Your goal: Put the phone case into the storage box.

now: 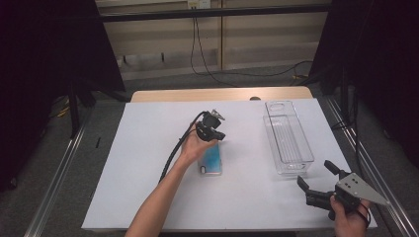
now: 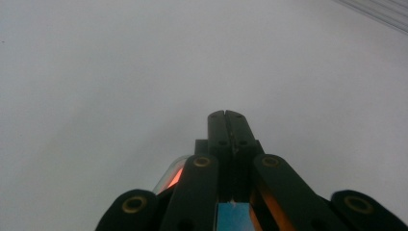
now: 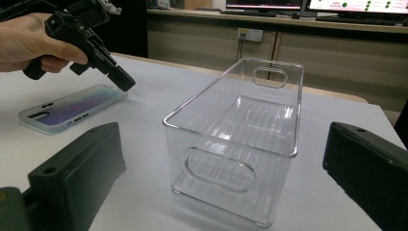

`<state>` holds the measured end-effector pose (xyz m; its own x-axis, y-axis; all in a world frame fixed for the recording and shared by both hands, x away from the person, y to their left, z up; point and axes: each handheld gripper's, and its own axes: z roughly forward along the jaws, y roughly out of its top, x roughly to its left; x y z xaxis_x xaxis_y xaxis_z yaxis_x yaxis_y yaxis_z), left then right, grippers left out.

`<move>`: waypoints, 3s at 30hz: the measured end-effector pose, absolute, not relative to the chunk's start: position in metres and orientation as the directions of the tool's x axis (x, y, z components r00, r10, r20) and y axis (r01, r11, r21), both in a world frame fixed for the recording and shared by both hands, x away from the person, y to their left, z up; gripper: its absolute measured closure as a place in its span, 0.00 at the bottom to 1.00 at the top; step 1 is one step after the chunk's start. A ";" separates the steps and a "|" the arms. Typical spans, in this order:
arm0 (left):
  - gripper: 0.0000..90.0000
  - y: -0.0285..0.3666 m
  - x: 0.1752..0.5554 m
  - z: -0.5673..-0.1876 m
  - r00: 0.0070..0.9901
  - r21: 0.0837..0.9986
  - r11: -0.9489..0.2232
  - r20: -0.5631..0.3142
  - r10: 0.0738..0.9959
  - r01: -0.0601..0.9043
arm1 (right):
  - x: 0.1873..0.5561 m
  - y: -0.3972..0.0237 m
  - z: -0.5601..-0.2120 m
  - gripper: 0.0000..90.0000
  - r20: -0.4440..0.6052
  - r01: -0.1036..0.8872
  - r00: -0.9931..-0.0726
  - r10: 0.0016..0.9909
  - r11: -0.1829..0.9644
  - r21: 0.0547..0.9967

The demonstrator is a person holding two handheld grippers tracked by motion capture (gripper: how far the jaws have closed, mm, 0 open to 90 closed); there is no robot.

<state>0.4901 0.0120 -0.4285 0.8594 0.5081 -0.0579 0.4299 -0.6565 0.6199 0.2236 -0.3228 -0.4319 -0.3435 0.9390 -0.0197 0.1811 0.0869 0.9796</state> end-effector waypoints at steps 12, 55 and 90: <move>1.00 0.015 0.491 -0.435 0.860 0.604 -0.668 -0.058 0.507 0.435 | 0.223 -0.323 -0.432 0.00 -0.022 0.183 -0.344 0.939 0.090 0.979; 1.00 0.047 0.489 -0.446 0.821 0.631 -0.600 -0.108 0.560 0.492 | 0.222 -0.323 -0.432 0.00 -0.022 0.188 -0.340 0.940 0.091 0.978; 1.00 0.063 0.476 -0.446 0.832 0.630 -0.617 -0.085 0.548 0.471 | 0.220 -0.325 -0.432 0.00 -0.023 0.184 -0.330 0.944 0.088 0.979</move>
<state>0.4756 0.0626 -0.4460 0.8319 0.5484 -0.0855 0.4714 -0.6169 0.6303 0.2197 -0.3246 -0.4322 -0.3305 0.9435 -0.0226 0.1841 0.0880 0.9790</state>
